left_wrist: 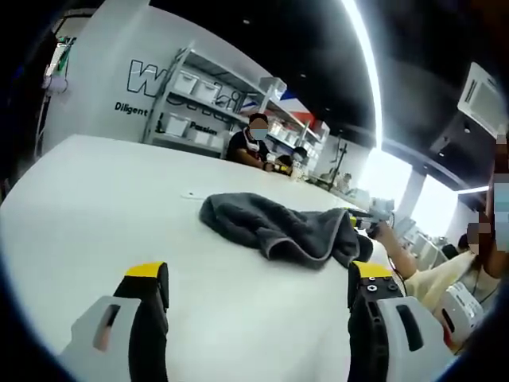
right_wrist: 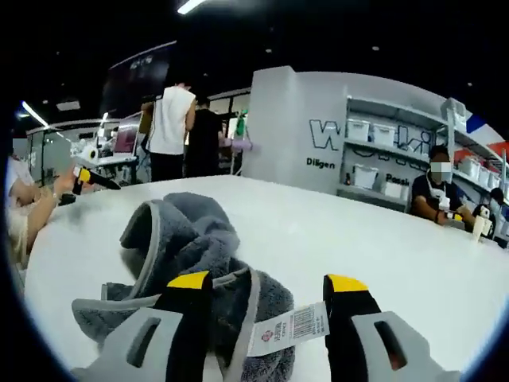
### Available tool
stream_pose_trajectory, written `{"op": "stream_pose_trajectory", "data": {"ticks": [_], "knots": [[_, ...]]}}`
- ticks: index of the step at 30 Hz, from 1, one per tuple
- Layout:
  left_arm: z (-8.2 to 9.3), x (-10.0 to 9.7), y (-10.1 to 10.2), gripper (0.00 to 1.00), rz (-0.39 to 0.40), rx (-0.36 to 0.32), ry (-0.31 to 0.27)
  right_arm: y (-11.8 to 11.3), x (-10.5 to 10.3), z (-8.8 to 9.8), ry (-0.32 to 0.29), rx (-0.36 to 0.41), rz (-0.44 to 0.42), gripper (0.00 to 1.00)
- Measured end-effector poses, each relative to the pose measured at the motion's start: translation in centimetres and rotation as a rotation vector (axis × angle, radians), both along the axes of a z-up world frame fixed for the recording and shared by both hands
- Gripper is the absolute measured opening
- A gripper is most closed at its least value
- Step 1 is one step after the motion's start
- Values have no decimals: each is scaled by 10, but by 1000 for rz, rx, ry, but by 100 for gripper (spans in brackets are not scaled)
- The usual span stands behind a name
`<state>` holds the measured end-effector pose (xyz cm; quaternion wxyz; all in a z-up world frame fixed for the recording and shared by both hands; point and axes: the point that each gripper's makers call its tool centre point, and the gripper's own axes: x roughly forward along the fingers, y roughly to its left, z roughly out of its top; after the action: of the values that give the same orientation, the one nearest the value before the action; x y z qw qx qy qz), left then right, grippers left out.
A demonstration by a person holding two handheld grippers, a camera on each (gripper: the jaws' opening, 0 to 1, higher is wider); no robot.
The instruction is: Fold the towel on the table until its edges align and the towel forms a compact rectangular stack.
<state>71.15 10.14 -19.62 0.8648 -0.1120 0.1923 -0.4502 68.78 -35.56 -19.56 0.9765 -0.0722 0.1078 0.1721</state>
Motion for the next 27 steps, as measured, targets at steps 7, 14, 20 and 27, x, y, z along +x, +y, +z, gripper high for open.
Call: {"op": "stream_pose_trajectory", "data": {"ticks": [7,14,20,27], "knots": [[-2,1,-1,91,-1,5,5,2,-8,11,-25,-7,8,68],[-3,0,-1,91,-2,8,7,5,-10,14,-24,-33,35,75],[-3,0,-2,91,-4,9,0,17,-14,9,-6,-72,71,84],[-4,2,-1,91,-3,15,5,26,-15,8,5,-71,123,99]]}}
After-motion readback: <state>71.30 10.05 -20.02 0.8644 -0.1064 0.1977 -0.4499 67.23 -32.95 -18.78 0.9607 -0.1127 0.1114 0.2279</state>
